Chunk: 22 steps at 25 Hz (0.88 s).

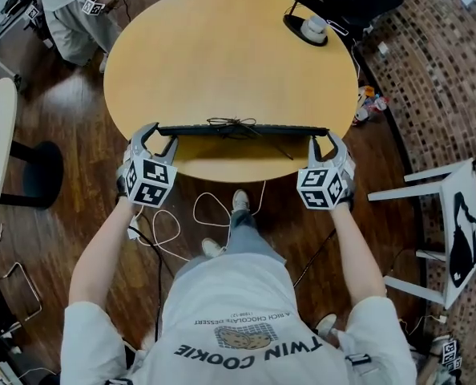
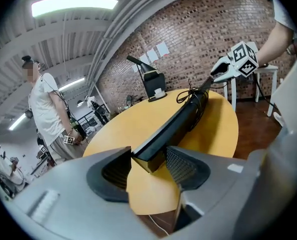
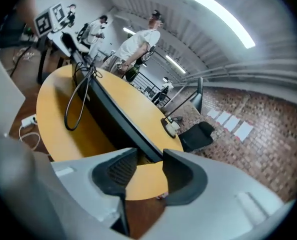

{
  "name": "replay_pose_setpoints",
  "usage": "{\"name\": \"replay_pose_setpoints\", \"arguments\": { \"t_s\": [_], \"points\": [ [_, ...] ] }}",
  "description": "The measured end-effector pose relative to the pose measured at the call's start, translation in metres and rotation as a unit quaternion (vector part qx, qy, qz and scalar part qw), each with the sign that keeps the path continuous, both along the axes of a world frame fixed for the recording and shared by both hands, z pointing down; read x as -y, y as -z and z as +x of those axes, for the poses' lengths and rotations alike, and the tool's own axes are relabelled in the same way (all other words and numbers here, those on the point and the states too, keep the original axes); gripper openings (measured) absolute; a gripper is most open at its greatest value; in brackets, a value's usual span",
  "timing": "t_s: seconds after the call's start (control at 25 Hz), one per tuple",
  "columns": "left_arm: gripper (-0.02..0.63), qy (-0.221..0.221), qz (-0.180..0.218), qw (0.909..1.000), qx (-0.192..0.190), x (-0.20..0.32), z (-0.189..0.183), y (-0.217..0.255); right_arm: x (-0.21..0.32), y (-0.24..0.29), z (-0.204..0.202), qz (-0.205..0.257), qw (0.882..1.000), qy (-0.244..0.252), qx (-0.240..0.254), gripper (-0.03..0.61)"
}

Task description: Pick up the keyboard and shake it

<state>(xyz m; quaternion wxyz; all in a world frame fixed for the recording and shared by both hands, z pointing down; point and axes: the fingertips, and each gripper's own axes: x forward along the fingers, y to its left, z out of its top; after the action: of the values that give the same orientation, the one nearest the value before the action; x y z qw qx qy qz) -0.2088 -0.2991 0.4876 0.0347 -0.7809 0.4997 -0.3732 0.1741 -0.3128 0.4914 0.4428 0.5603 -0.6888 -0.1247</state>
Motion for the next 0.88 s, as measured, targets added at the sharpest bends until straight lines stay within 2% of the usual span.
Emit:
{"name": "replay_pose_setpoints", "arguments": {
  "t_s": [0.08,0.2,0.32,0.48,0.56,0.88],
  "points": [
    [0.227,-0.008,0.003,0.9996,0.026,0.000,0.002,-0.001,-0.001,-0.002,-0.002,0.002,0.998,0.028,-0.062,0.152],
    [0.229,-0.024,0.001,0.9974,0.068,-0.002,0.003,-0.006,-0.004,-0.010,-0.008,-0.007,0.987,0.077,-0.142,0.152],
    [0.227,-0.063,-0.017,0.9914,0.113,-0.009,0.008,-0.017,-0.010,-0.024,-0.015,-0.039,0.973,0.120,-0.192,0.152],
    [0.190,-0.101,-0.036,0.9810,0.162,-0.021,0.015,-0.034,-0.019,-0.046,-0.024,-0.092,0.959,0.154,-0.219,0.144],
    [0.184,-0.103,-0.040,0.9795,0.169,-0.023,0.015,-0.040,-0.021,-0.052,-0.025,-0.095,0.956,0.157,-0.230,0.121],
    [0.178,-0.104,-0.058,0.9738,0.194,-0.022,0.012,-0.061,-0.025,-0.072,-0.028,-0.095,0.949,0.148,-0.262,0.107]
  ]
}}
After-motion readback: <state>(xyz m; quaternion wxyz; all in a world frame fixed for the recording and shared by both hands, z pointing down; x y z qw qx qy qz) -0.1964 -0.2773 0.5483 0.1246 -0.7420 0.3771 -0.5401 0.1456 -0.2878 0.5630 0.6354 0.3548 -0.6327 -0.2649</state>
